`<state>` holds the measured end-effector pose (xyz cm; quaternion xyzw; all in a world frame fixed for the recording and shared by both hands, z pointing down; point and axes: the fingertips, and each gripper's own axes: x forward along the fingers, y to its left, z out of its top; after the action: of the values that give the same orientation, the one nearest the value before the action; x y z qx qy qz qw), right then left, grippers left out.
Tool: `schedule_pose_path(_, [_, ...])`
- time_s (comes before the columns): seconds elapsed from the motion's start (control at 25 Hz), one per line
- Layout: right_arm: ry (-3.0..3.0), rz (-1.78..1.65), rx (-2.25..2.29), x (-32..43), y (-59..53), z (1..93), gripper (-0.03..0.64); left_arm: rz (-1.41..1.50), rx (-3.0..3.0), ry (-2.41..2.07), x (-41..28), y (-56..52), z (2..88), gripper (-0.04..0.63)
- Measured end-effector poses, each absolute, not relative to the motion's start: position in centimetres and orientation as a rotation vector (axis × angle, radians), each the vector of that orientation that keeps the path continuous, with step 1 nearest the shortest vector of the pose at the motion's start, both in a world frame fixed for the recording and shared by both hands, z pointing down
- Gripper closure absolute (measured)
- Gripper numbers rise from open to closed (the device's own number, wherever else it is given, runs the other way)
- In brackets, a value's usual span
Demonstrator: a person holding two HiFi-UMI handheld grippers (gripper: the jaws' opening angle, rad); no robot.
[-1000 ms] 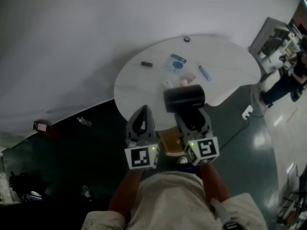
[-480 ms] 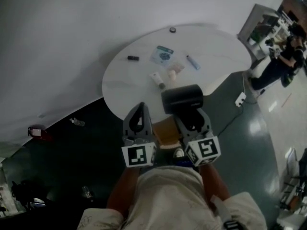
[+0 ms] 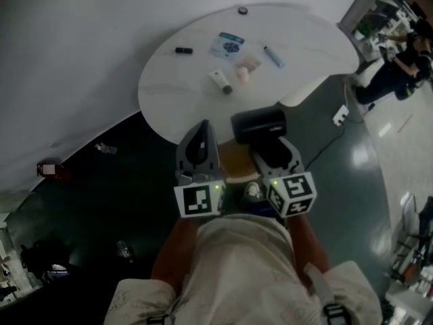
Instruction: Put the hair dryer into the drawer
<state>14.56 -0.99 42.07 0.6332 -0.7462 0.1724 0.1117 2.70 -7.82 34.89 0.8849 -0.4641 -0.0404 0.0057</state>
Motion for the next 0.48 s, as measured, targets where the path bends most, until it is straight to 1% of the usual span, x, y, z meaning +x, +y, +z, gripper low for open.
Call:
schedule_pose_path(0.28, [-2.05, 0.731, 1.754, 15.1, 0.6, 47.2, 0.36, -0.076, 2.764, -1.415, 3.4, -7.1, 35.9, 0.594])
schedule_pose_path(0.48, [-1.996, 0.814, 1.688, 15.2, 1.4, 50.0, 0.36, -0.055, 2.732, -1.42, 3.5, -7.1, 37.2, 0.594])
